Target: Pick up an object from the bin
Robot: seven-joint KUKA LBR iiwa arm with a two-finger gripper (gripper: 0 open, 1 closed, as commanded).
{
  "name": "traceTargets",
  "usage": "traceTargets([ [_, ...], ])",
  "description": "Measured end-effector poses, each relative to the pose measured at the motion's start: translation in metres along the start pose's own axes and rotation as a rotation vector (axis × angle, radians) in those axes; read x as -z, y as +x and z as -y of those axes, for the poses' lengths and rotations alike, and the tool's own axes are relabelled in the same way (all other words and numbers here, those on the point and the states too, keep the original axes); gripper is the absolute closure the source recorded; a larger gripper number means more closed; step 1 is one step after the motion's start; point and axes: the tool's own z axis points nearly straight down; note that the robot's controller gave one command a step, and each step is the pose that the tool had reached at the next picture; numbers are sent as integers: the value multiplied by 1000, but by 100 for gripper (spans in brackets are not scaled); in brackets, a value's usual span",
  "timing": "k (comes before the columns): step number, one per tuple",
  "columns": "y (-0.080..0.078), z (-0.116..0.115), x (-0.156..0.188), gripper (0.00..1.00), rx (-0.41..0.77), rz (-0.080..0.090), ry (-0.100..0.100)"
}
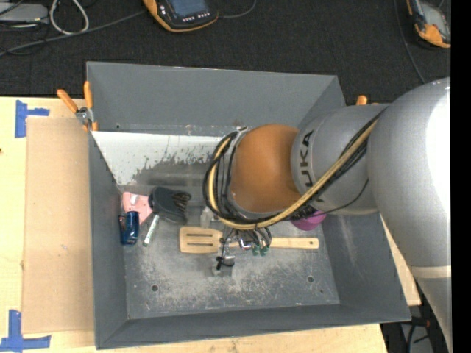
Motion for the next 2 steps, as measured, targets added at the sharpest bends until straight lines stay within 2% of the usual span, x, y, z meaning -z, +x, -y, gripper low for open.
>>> traceTargets([
  [1,-24,28,70,0,-145,4,-3],
  [2,-6,12,18,0,-47,-10,-2],
])
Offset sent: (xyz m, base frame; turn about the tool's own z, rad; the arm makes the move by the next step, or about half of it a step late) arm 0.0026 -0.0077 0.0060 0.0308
